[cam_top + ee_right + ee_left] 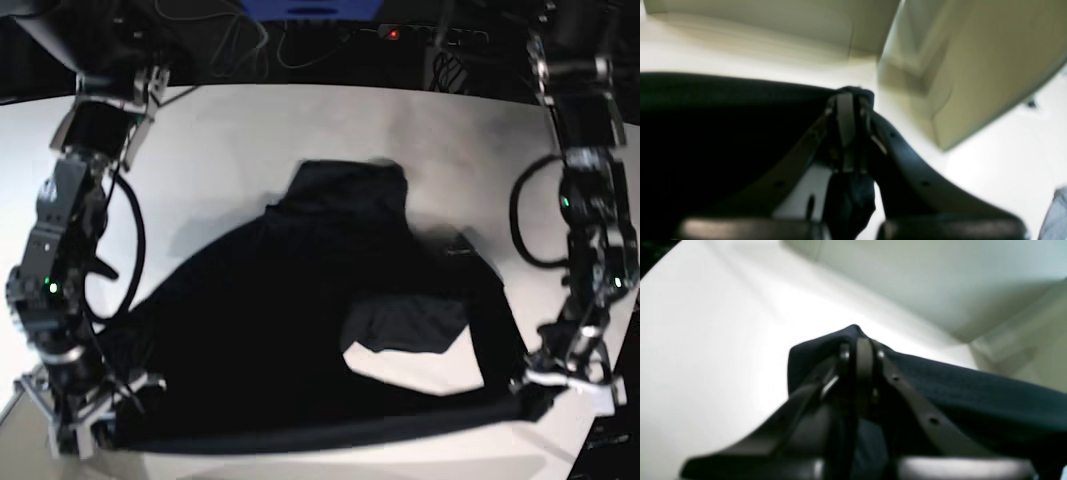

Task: Layout the t-shirt on the table in an organized manner, then fold the t-shirt properly
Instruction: 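Lift the shirt with both grippers and stretch it between them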

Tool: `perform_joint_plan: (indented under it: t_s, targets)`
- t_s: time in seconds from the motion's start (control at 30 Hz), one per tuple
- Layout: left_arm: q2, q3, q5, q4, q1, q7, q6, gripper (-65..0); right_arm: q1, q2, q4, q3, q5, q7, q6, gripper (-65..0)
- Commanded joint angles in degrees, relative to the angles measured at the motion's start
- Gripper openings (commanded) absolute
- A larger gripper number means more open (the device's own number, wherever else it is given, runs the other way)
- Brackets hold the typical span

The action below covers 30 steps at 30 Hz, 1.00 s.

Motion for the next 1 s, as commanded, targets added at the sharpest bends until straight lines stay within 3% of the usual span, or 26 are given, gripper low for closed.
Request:
perform_joint_plan:
  t_s: [0.0, 0.2, 0.3, 0.4, 0.57, 0.73, 0.87, 0.97]
  targets:
    - [-1.6, 0.5, -1.3, -1.2, -4.0, -1.7, 0.6, -64.8, 4.0, 0.6, -0.3, -0.7, -0.3, 1.9, -0.4, -65.0]
    - [-4.0, 4.5, -6.1, -11.6, -19.4, -1.7, 0.5, -64.8, 16.5, 1.9, -3.7, -5.8, -0.4, 1.9, -0.4, -65.0]
    - [-4.8, 5.5, -8.3, -15.4, -26.8, -1.7, 0.4, -64.8, 22.5, 1.9, -5.6, -8.0, -3.8, 1.9, -0.4, -65.0]
    - [-7.1, 6.5, -10.8, -17.4, -32.6, -1.7, 0.4, -64.8, 27.7, 1.6, -7.1, -10.0, -7.3, 2.0, -0.4, -65.0]
    - [-10.9, 7.3, -15.8, -17.6, -38.4, -1.7, 0.4, -64.8, 33.4, 1.5, -7.1, -10.6, -7.8, 2.0, -0.7, -65.0]
    - [-14.4, 6.9, -22.1, -16.4, -37.8, 1.6, 0.3, -64.8, 30.6, 1.8, -2.1, -8.7, -7.9, 1.7, -0.7, -65.0]
    - [-16.2, 6.7, -27.6, -14.2, -30.1, 3.4, 0.2, -64.8, 22.1, 1.8, 2.8, -4.4, -7.9, 1.8, -0.7, -65.0]
    - [-15.5, 5.2, -29.3, -11.2, -21.6, 3.6, 0.2, -64.8, 14.8, 1.8, 5.7, -1.9, -7.9, 2.0, -0.7, -65.0]
